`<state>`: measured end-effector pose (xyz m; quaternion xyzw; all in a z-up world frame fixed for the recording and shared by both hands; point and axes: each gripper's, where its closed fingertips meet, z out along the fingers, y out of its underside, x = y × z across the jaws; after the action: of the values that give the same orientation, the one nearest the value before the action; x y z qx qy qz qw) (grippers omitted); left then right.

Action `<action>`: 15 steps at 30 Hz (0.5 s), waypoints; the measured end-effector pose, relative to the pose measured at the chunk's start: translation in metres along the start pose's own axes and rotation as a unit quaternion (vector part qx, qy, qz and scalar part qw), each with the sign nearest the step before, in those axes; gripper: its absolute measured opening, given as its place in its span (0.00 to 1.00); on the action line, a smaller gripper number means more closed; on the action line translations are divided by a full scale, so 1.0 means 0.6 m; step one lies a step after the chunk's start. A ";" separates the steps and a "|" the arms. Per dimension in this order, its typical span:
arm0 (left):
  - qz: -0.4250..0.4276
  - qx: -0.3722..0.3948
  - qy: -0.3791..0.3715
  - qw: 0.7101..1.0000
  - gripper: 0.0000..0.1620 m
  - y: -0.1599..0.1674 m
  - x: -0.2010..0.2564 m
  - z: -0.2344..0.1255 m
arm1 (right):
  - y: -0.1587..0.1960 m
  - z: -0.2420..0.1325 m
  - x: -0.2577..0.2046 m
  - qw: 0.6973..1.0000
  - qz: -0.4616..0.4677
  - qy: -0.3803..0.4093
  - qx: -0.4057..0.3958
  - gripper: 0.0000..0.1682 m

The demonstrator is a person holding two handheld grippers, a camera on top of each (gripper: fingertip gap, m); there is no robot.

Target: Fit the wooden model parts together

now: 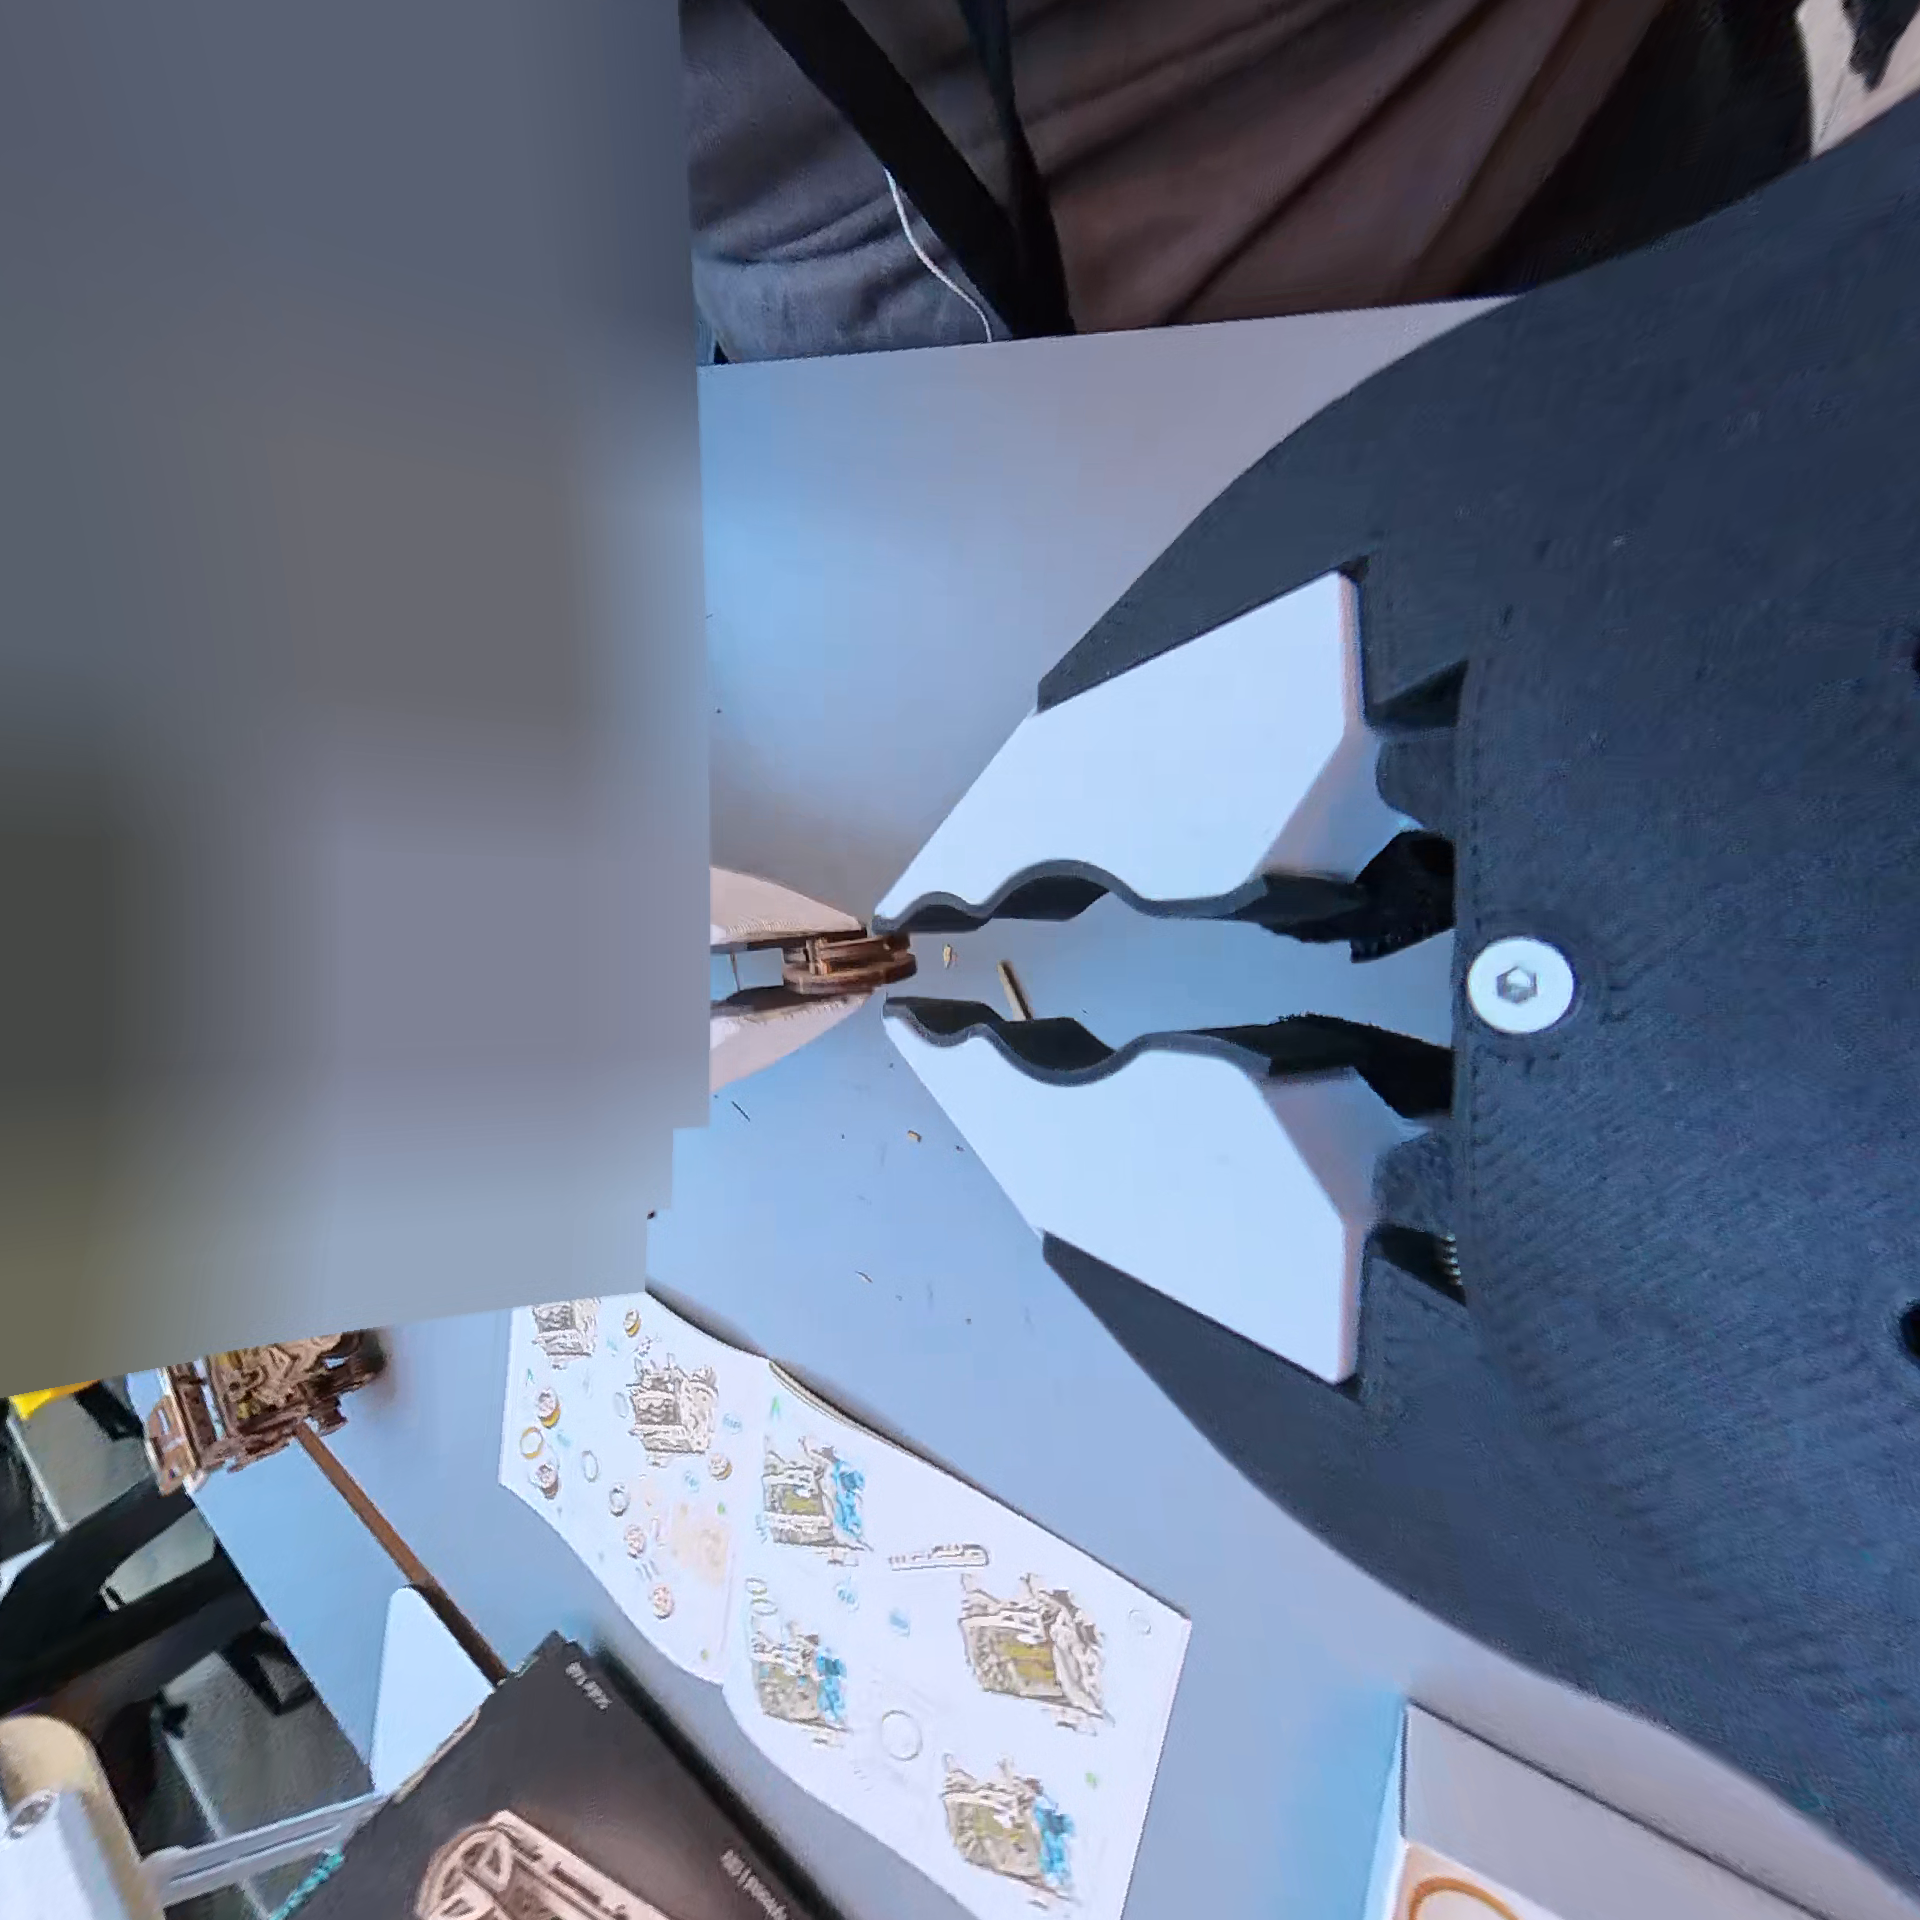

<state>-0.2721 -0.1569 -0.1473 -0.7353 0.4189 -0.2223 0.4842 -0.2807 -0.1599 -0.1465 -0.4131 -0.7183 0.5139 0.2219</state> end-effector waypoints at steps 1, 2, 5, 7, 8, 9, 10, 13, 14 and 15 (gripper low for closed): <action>0.009 -0.003 0.002 1.000 0.05 0.001 0.002 0.002 | 0.002 0.001 0.000 1.000 -0.005 0.000 -0.003 0.04; 0.015 -0.009 0.000 1.000 0.05 0.003 0.002 0.004 | 0.005 0.002 0.000 1.000 -0.009 0.003 -0.007 0.04; 0.025 -0.021 -0.002 0.999 0.05 0.009 0.003 0.008 | 0.011 0.005 0.000 0.999 -0.032 0.009 -0.015 0.04; 0.040 -0.030 -0.007 0.999 0.04 0.013 0.005 0.011 | 0.015 0.006 -0.001 0.998 -0.058 0.018 -0.025 0.04; 0.051 -0.032 -0.016 0.998 0.04 0.014 0.004 0.012 | 0.016 0.006 0.001 0.996 -0.077 0.027 -0.028 0.04; 0.063 -0.034 -0.026 0.997 0.04 0.014 0.002 0.012 | 0.016 0.006 0.002 0.994 -0.094 0.037 -0.030 0.04; 0.073 -0.036 -0.032 0.996 0.04 0.014 0.002 0.011 | 0.015 0.006 0.002 0.993 -0.106 0.043 -0.030 0.04; 0.076 -0.035 -0.037 0.996 0.04 0.011 0.003 0.007 | 0.009 0.006 0.000 0.992 -0.117 0.046 -0.022 0.04; 0.074 -0.035 -0.037 0.996 0.04 0.010 0.003 0.006 | 0.008 0.006 0.000 0.992 -0.118 0.044 -0.021 0.04; 0.076 -0.037 -0.039 0.996 0.04 0.011 0.003 0.007 | 0.009 0.006 -0.001 0.992 -0.120 0.043 -0.024 0.04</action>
<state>-0.2706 -0.1577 -0.1549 -0.7266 0.4626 -0.1407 0.4882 -0.2813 -0.1617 -0.1528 -0.3512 -0.7645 0.4477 0.3028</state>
